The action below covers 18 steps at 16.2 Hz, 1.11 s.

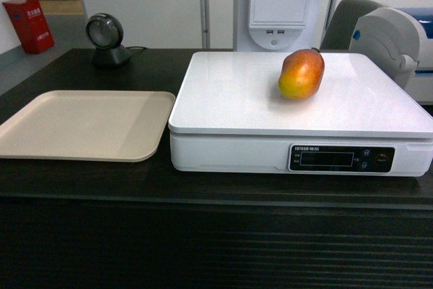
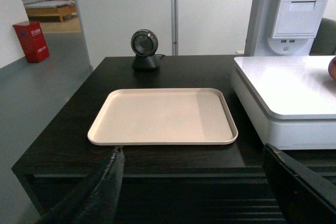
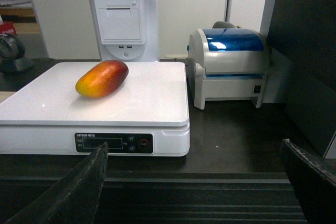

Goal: Place dark red mango on scale at checkout

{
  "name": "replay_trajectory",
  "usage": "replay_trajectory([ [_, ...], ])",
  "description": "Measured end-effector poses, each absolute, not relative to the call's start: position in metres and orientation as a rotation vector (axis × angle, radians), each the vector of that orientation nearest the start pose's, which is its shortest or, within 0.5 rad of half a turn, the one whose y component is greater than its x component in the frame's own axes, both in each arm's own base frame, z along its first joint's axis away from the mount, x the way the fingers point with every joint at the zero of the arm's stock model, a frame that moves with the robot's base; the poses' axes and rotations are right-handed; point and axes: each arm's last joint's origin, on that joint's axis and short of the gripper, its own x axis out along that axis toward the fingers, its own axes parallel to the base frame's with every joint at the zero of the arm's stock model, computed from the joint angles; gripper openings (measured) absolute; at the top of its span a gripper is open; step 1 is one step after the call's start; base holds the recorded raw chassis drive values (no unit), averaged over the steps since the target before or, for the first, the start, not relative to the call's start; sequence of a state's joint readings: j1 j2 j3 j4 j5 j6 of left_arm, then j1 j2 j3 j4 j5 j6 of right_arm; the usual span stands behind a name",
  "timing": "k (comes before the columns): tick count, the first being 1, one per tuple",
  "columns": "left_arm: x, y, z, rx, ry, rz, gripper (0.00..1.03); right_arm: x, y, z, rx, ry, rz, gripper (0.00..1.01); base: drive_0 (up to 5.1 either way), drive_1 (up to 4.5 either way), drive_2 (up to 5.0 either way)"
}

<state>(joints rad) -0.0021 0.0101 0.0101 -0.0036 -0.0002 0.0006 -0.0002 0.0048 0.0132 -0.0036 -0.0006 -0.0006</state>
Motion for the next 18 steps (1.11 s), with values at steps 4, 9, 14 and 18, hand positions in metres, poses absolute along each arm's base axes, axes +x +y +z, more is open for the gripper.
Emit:
replay_trajectory([
  [4,0.0977,-0.0002,0.1658,0.001,0.004,-0.002,0.98,0.0972,0.0,0.1673,-0.001,-0.005,0.0,0.98,0.0,0.0,0.0],
  [9,0.0977,-0.0002,0.1658,0.001,0.004,-0.002,0.98,0.0972,0.0,0.1673,-0.001,-0.005,0.0,0.98,0.0,0.0,0.0],
  [14,0.0977,-0.0002,0.1658,0.001,0.004,-0.002,0.98,0.0972,0.0,0.1673,-0.001,-0.005,0.0,0.98,0.0,0.0,0.0],
  [18,0.0977,-0.0002,0.1662,0.001,0.0,-0.002,0.98,0.0972,0.0,0.1676,-0.001,-0.008,0.0,0.98,0.0,0.0,0.0],
])
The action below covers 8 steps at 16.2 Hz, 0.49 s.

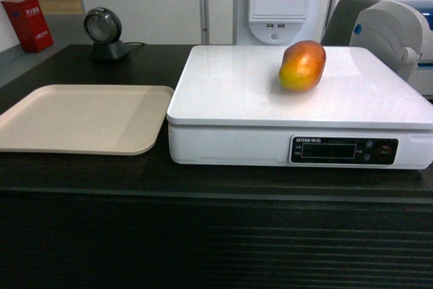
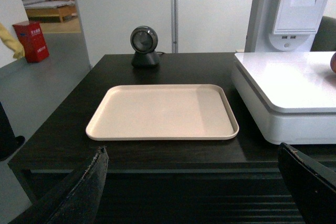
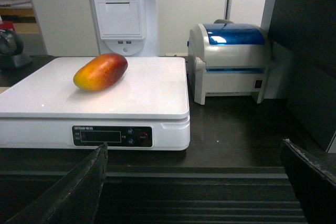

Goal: Place dark red mango on scale at checkout

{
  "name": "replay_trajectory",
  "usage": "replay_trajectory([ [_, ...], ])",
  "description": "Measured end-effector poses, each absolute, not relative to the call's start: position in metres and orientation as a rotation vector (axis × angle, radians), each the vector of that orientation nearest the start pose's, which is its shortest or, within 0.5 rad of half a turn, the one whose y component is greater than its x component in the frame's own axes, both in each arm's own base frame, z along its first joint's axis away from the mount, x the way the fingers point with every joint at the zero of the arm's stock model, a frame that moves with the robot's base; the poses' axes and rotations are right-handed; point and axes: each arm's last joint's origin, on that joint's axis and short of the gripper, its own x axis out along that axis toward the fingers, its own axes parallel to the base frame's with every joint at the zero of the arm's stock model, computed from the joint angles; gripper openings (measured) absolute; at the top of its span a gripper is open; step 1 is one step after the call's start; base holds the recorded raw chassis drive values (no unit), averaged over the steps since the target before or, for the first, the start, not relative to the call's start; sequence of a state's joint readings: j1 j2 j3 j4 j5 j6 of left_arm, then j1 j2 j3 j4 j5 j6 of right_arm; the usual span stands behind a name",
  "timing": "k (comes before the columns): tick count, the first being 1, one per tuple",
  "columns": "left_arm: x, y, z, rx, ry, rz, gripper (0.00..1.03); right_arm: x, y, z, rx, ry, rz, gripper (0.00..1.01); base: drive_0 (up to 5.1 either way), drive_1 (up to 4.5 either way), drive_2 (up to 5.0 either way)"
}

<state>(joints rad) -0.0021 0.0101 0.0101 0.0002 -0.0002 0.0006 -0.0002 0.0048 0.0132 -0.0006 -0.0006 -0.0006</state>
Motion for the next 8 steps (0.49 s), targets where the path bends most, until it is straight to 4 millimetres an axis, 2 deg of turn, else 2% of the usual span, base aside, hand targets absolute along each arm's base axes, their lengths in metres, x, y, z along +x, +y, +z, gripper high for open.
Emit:
replay_trajectory([
  [8,0.0977,-0.0002,0.1659,0.001,0.002,-0.001,0.98,0.0972,0.0,0.1672,-0.002,-0.004,0.001,0.98,0.0,0.0,0.0],
])
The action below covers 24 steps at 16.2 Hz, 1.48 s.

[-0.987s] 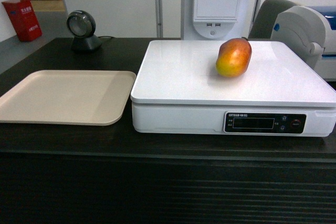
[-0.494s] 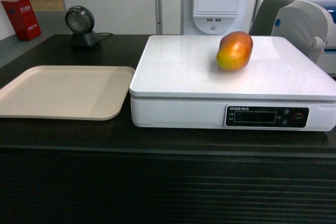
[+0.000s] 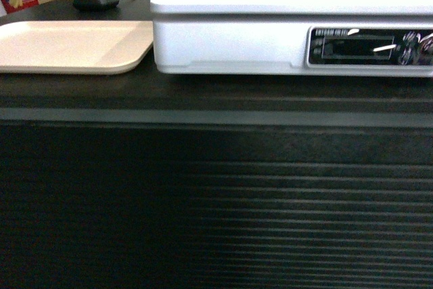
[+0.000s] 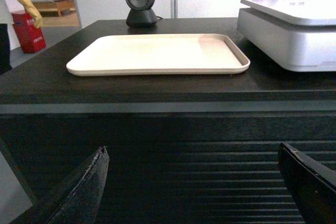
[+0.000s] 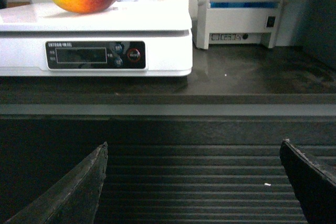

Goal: Place dark red mango on scale at checkout

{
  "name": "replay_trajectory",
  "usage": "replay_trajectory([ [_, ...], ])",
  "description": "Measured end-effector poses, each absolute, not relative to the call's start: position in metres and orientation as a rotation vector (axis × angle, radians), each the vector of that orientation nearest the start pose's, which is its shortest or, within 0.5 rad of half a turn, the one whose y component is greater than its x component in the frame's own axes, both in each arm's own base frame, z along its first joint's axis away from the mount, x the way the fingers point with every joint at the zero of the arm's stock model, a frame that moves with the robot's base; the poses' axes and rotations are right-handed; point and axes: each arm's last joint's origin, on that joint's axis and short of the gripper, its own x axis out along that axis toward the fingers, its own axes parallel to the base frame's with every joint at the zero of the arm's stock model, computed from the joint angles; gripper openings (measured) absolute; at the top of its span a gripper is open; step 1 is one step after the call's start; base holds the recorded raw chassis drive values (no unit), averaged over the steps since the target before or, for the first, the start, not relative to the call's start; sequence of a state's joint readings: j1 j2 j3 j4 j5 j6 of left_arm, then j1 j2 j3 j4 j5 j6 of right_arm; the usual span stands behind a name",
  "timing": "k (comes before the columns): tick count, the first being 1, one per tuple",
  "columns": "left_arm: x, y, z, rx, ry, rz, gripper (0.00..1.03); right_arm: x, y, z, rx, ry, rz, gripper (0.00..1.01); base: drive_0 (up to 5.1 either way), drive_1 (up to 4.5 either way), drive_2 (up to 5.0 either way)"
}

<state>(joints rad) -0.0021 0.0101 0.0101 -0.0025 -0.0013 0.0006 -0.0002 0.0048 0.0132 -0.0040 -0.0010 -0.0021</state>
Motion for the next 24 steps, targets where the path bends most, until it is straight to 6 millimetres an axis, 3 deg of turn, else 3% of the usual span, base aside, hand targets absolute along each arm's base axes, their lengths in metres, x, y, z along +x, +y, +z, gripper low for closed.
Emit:
replay_trajectory([
  [24,0.0977,-0.0002,0.1656,0.001,0.006,-0.002,0.98,0.0972,0.0,0.1671,-0.001,-0.003,0.0,0.98,0.0,0.0,0.0],
])
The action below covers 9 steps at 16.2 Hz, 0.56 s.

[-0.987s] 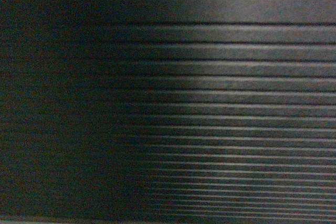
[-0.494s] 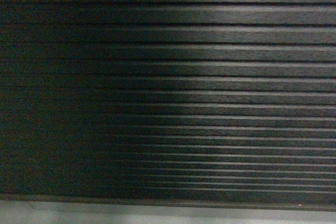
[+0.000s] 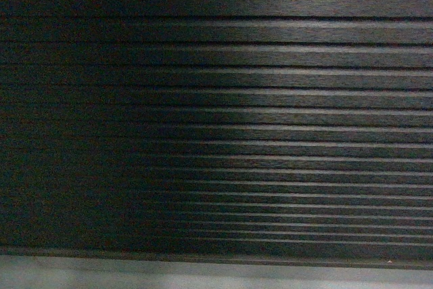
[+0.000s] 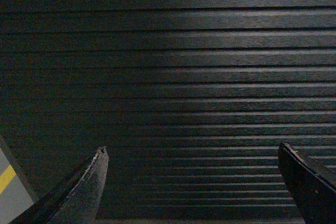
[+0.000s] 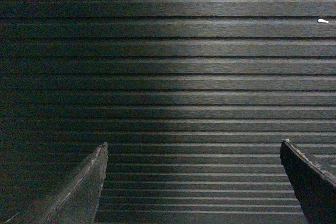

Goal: Place dark red mango on scale at checkout

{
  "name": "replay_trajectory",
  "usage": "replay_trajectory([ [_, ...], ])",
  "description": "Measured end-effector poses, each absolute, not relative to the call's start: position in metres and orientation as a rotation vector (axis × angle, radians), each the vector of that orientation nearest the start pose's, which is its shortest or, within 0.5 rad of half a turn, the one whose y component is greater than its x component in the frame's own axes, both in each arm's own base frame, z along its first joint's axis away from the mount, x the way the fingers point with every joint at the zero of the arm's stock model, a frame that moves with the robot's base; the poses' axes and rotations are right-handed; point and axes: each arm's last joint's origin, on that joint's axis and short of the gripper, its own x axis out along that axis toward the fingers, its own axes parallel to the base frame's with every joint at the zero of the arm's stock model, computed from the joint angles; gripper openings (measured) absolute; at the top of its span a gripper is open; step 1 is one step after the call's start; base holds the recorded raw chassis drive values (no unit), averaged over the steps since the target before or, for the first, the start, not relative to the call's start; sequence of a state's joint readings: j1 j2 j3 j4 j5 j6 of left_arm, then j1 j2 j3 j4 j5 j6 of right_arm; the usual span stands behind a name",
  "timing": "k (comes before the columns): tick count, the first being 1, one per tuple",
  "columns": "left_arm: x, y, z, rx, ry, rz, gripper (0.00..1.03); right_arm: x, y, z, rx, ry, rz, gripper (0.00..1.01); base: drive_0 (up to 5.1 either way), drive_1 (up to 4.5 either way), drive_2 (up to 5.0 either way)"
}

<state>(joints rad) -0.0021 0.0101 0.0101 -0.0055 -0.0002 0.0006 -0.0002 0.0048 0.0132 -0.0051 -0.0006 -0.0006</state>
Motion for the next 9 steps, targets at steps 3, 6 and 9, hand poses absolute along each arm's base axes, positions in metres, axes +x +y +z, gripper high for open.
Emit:
replay_trajectory([
  [3,0.0977,-0.0002,0.1656,0.001,0.006,-0.002,0.98,0.0972,0.0,0.1671,-0.001,-0.003,0.0,0.98,0.0,0.0,0.0],
  [6,0.0977,-0.0002,0.1656,0.001,0.006,-0.002,0.98,0.0972,0.0,0.1671,-0.001,-0.003,0.0,0.98,0.0,0.0,0.0],
  [9,0.0977,-0.0002,0.1656,0.001,0.006,-0.002,0.98,0.0972,0.0,0.1671,-0.001,-0.003,0.0,0.98,0.0,0.0,0.0],
])
